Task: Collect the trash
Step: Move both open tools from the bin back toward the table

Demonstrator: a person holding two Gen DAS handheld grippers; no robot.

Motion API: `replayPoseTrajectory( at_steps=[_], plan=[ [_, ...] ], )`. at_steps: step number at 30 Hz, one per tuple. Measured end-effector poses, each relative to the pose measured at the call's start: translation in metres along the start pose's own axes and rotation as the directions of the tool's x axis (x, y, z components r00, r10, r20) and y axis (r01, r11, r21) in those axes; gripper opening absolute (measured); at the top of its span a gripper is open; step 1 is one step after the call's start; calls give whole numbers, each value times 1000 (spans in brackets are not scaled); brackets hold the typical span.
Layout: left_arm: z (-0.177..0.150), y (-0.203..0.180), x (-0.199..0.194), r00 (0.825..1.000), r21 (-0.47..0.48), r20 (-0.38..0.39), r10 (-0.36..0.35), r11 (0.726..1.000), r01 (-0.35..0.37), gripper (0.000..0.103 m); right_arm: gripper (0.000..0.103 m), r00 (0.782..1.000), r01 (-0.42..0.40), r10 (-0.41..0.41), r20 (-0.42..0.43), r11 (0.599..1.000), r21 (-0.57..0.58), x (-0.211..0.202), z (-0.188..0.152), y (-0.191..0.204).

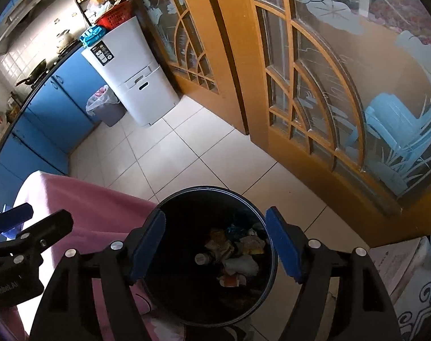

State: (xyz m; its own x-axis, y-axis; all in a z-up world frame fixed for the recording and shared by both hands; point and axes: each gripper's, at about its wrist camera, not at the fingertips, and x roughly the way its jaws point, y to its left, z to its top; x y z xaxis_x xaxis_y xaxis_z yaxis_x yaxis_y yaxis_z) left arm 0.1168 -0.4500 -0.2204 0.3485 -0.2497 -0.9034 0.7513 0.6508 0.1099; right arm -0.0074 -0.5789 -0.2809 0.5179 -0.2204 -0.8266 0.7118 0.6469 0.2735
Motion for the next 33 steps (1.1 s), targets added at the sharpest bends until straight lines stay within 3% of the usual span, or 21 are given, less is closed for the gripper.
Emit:
replayPoseTrajectory(
  at_steps=[10,12,18,33],
  plan=[
    [-5,18,-13,1000,-48,24,7,999,-6,94,72,1000,-3,3,12,1000,-16,-7,0,9],
    [-7,24,-16,999,-61,32,13,998,-11,94,76,1000,-13,13,12,1000,-29,-10,0,14],
    [-13,44,-29,998,-103,53,36,994,-30,96,83,999,-28,30,25,998,-53,-20,-1,35],
    [-32,97,-60,993,-207,103,54,978,-32,96,83,997,-31,42,70,987,-155,-48,-6,101]
  ],
)
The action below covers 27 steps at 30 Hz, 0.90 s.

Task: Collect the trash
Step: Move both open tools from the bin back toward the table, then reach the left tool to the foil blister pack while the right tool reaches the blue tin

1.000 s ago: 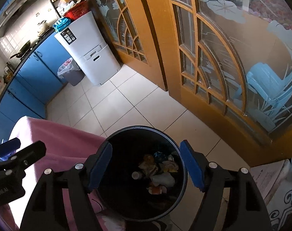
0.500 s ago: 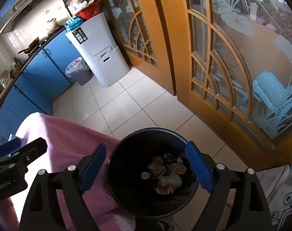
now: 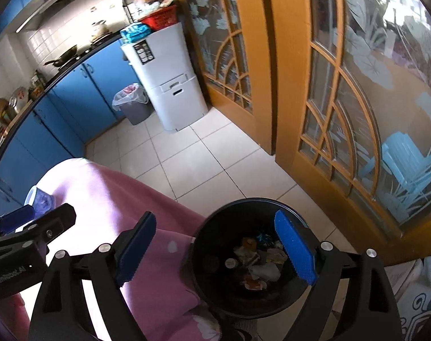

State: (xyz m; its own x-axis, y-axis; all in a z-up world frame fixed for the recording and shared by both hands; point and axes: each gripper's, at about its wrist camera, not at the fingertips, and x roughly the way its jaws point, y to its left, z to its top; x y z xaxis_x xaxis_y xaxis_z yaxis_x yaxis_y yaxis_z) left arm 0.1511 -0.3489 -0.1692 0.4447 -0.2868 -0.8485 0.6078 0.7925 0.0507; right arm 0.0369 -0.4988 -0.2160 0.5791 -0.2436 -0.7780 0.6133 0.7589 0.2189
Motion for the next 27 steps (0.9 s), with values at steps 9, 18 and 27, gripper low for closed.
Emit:
replayPoseTrajectory(
  at_steps=[9,18,27],
  plan=[
    [-8,56,-24,999,-97,41,5,995,-1,96,83,999,-10,12,32,996,-84,-17,1,52],
    [-26,124,-45,997,-209,71,37,978,-22,96,83,998,-30,40,51,981,-189,-30,-5,119],
    [-57,209,-63,991,-350,79,106,934,-73,96,83,994,-73,94,54,950,-304,-37,-19,194]
  ],
)
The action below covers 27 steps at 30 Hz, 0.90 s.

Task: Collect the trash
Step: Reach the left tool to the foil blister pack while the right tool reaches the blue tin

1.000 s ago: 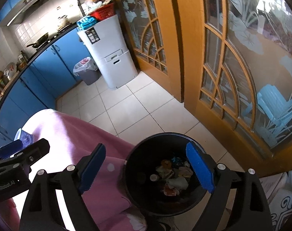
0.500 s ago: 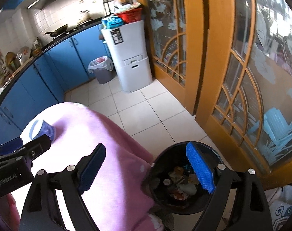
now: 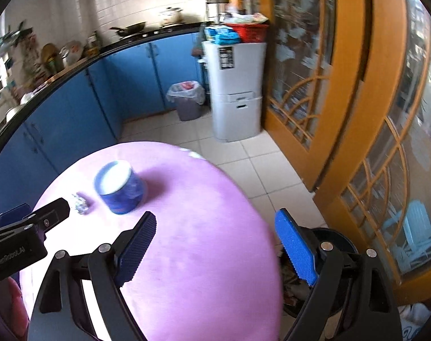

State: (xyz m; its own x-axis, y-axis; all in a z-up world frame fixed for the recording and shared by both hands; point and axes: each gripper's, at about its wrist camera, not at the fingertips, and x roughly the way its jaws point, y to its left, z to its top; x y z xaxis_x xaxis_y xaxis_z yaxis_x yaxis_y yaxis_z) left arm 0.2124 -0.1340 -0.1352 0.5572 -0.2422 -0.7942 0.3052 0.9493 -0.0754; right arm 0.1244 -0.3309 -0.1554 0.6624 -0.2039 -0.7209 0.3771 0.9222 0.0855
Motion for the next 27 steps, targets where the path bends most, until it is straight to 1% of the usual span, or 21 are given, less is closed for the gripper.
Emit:
replayPoseTrajectory(
  at_steps=[6,10,13,16,21,27],
  plan=[
    [-2,55,-3,999,-96,0,45,994,-45,96,83,999,-36,36,-7,997,-70,5,4,45],
    [-2,85,2,998,-154,-11,63,986,-64,96,83,998,-60,58,-17,992,-114,11,6,74],
    [-1,101,7,997,-184,-18,75,980,-77,96,83,997,-70,68,-23,988,-139,17,8,88],
    [1,112,14,996,-197,-21,89,976,-92,96,83,997,-78,74,-35,985,-155,27,11,100],
    [6,126,33,995,-203,-40,90,974,-96,96,83,995,-85,76,-60,983,-160,46,17,110],
    [13,129,64,993,-181,-85,78,979,-92,96,83,992,-89,72,-105,981,-170,75,22,119]
  ],
)
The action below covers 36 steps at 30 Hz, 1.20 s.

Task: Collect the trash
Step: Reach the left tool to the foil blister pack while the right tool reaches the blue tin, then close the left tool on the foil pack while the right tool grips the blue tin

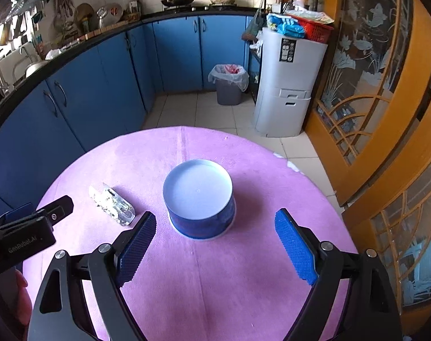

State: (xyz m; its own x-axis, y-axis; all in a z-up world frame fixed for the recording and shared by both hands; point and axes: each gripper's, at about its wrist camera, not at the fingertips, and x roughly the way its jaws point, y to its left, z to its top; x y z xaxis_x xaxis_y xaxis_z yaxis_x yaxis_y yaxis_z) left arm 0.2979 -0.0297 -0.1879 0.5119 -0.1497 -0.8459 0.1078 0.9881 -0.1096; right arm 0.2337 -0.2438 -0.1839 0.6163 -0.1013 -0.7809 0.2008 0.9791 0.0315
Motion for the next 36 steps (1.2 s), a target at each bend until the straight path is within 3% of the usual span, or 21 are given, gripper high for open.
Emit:
replayPoseTrajectory(
  at_steps=[11,21,28,36],
  plan=[
    [8,-15,53,995,11,-101,-19,1000,21,96,83,998,26,-28,-54,999,-33,39,4,8],
    [25,-17,56,994,-44,-89,-66,997,62,99,83,998,30,-31,-47,999,-25,48,9,1],
    [17,-19,75,990,-62,-137,-20,998,11,99,83,998,21,-24,-65,999,-50,59,11,0],
    [13,-16,76,993,-57,-113,45,997,-51,95,83,998,40,-44,-34,994,-97,67,13,4]
  ],
)
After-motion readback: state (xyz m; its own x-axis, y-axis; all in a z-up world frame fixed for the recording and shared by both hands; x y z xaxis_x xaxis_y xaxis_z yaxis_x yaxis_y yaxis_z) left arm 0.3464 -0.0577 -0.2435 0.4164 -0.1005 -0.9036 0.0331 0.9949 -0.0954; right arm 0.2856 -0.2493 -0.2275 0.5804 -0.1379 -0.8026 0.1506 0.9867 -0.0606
